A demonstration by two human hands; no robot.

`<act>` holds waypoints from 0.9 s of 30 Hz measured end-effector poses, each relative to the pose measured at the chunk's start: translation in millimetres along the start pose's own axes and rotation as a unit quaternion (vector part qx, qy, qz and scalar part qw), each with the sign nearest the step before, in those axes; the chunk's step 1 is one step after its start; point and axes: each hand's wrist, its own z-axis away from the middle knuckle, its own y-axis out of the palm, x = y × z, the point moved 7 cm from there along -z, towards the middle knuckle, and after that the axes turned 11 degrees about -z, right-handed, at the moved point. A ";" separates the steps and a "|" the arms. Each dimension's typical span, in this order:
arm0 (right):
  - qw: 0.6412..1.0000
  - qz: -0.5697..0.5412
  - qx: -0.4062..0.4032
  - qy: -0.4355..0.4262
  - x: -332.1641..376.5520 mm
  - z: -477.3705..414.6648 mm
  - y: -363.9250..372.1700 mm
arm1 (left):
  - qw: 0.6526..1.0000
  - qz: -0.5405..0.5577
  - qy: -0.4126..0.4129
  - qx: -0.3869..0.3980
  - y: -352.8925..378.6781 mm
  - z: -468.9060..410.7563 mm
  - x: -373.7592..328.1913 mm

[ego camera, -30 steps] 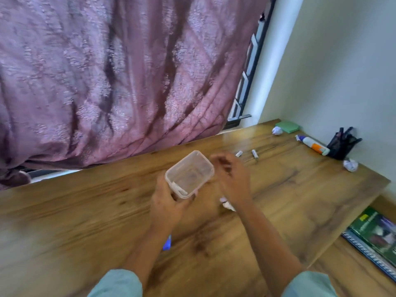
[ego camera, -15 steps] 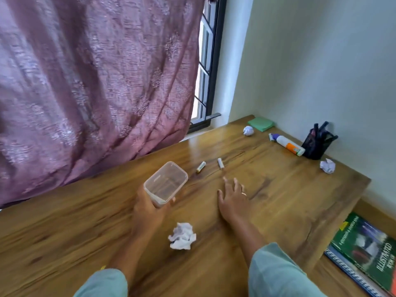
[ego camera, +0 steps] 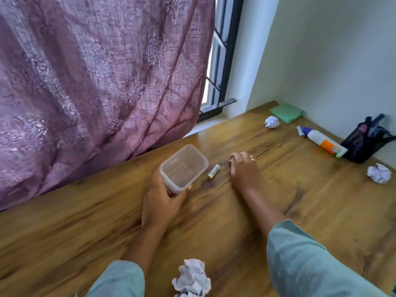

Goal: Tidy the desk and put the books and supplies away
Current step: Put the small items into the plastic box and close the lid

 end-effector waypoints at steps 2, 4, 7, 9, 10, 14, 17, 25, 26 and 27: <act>0.992 -0.110 -0.023 0.055 4.2 -6.1 -4.3 | 1.000 -0.002 0.011 0.000 0.7 -0.5 1.2; 0.952 -0.275 -0.088 0.099 25.5 -7.3 -26.8 | 1.000 -0.003 0.021 -0.004 -1.3 -0.2 0.1; 0.903 -0.419 -0.090 0.030 92.6 -0.8 -68.4 | 1.000 0.007 0.021 -0.014 -3.7 0.1 -0.7; 0.919 -0.390 0.046 -0.034 140.1 8.2 -63.8 | 1.000 0.015 0.011 -0.018 -5.2 0.6 -1.3; 0.936 -0.326 0.119 -0.056 155.6 13.8 -48.9 | 1.000 0.018 0.006 -0.018 -5.7 0.9 -1.2; 0.965 -0.014 0.236 -0.113 177.7 27.8 7.9 | 1.000 0.019 -0.002 -0.008 -8.0 3.9 -4.7; 0.965 0.039 0.223 -0.136 185.1 26.0 15.2 | 1.000 0.026 -0.009 -0.007 -8.1 3.5 -3.3; 0.952 -0.293 0.085 -0.018 149.7 23.2 -32.2 | 0.999 0.021 -0.011 -0.023 -6.3 1.0 2.0; 0.943 -0.332 0.019 0.015 133.6 22.2 -44.0 | 0.999 0.016 -0.009 -0.027 -6.2 1.0 2.1; 0.941 -0.333 -0.026 0.049 115.5 21.4 -49.2 | 0.999 0.011 -0.007 -0.030 -6.1 1.1 1.7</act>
